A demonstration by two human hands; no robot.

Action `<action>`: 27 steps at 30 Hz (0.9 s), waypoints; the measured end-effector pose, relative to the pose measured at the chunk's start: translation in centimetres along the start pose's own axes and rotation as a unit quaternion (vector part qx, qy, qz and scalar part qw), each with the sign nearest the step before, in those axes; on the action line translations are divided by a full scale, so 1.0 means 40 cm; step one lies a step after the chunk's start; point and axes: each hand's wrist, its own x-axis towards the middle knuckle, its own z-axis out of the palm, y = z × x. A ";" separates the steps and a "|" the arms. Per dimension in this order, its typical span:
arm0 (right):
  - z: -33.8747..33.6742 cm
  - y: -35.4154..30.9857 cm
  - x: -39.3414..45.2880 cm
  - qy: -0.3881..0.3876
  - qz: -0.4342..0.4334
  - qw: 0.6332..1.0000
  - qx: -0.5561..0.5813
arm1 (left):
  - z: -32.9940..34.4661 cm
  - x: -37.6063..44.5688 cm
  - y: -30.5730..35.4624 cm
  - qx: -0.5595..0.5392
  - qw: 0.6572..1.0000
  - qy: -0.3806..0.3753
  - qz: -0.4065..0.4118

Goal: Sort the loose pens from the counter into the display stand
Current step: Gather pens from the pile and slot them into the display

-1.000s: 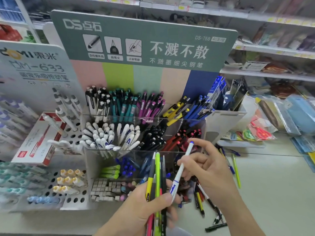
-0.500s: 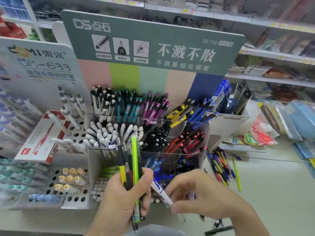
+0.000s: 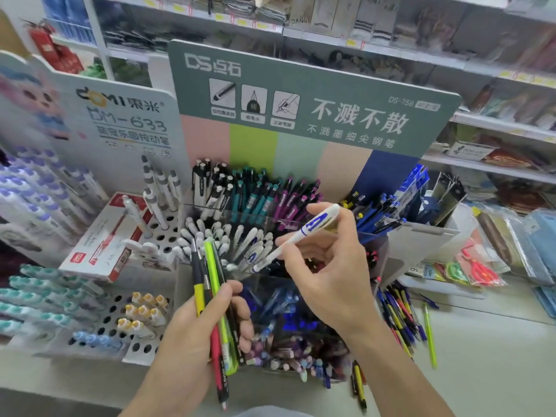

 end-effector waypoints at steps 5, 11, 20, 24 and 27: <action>0.058 0.040 0.064 -0.051 -0.039 0.992 -0.109 | 0.005 -0.018 -0.017 -0.039 0.999 0.004 -0.011; 0.081 0.073 0.069 -0.058 -0.080 0.979 -0.179 | -0.011 -0.029 -0.033 -0.095 0.994 0.002 -0.056; 0.053 0.030 -0.015 -0.101 -0.083 0.984 -0.118 | -0.052 -0.044 -0.057 -0.078 0.986 -0.071 -0.127; 0.044 0.037 -0.043 -0.233 0.017 0.957 -0.174 | -0.045 -0.041 -0.063 -0.001 0.985 -0.109 -0.131; 0.032 0.035 -0.053 -0.269 0.001 0.934 -0.234 | -0.056 -0.038 -0.068 0.000 0.978 -0.141 -0.154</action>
